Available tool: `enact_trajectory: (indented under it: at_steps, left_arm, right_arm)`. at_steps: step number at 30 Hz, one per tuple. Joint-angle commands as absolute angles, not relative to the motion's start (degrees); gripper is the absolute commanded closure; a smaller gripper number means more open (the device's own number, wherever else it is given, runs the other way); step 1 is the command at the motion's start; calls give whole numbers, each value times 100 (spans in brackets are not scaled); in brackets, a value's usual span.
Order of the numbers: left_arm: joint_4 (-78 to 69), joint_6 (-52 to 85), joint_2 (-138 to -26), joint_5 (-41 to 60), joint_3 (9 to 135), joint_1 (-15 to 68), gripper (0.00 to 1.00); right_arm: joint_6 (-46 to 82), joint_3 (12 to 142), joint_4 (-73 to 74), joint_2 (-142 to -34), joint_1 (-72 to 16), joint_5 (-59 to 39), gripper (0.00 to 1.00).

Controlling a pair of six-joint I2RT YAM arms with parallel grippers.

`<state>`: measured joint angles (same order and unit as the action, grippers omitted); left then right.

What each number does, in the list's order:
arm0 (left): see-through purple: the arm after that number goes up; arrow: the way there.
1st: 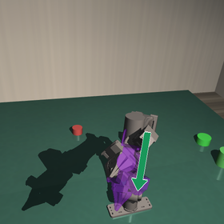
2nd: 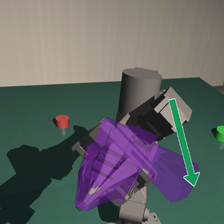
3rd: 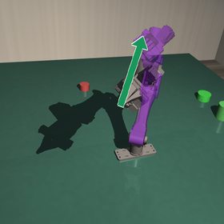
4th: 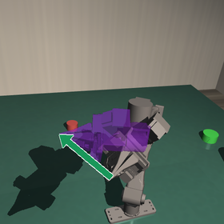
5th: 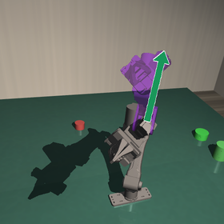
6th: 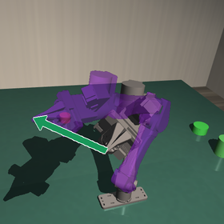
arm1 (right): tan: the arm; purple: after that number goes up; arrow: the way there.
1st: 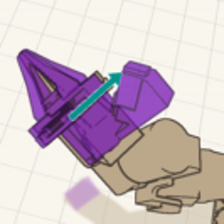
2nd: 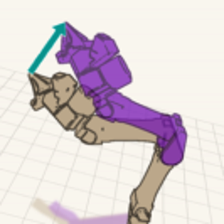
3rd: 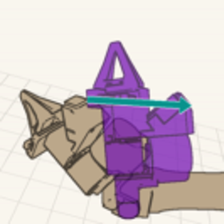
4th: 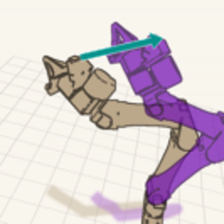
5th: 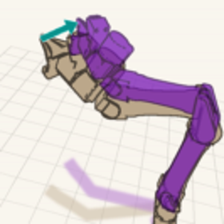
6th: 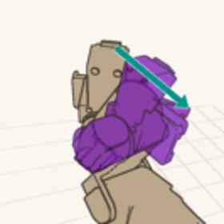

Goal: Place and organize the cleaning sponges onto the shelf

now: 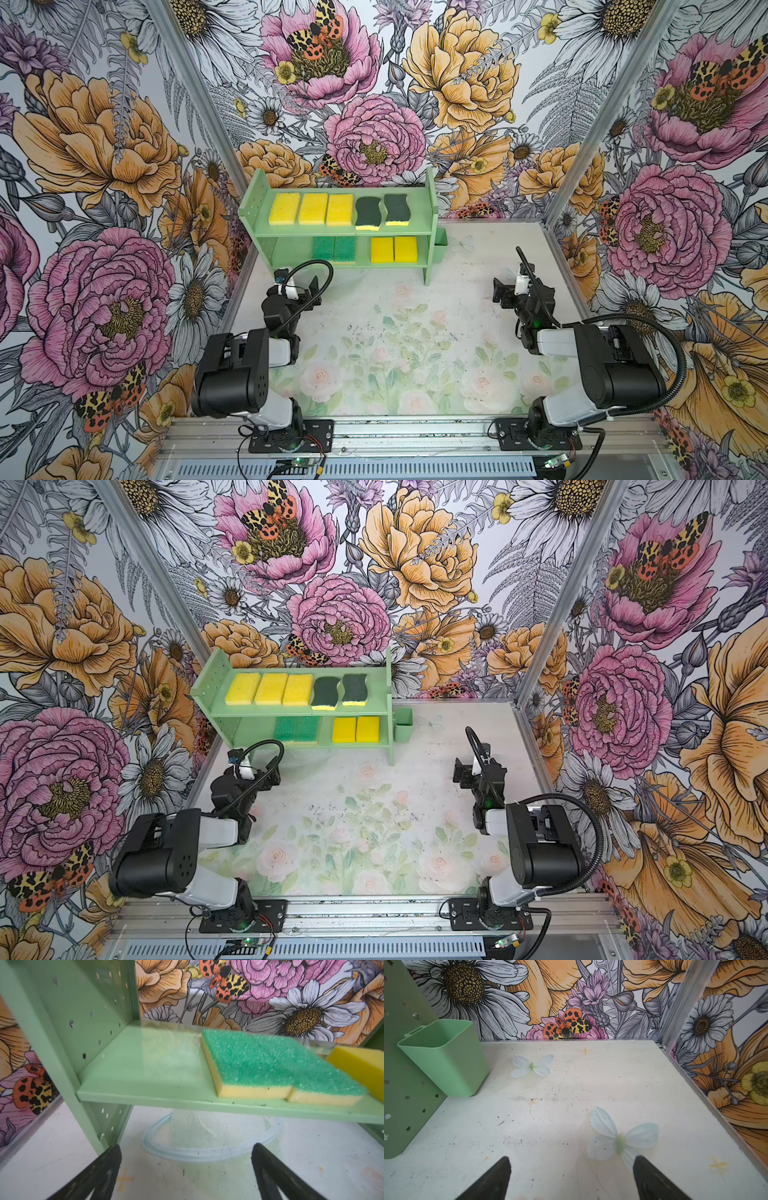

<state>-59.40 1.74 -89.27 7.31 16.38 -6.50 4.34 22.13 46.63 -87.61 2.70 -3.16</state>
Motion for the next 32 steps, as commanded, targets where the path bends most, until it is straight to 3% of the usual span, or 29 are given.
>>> enact_trajectory:
  at_steps: [1, 7, 32]
  left_arm:
    - [-6460, 303, -8850, 483, 1570, -597, 1]
    - [-5325, -66, -8862, 118, 2173, -196, 1]
    - [-5441, -210, -8873, -545, 2129, 79, 1]
  right_arm:
    - [347, 2281, 4895, -8791, 255, -229, 5]
    - [351, 2280, 4895, -8796, 255, -229, 2]
    - [341, 2276, 4893, -8792, 246, -218, 0]
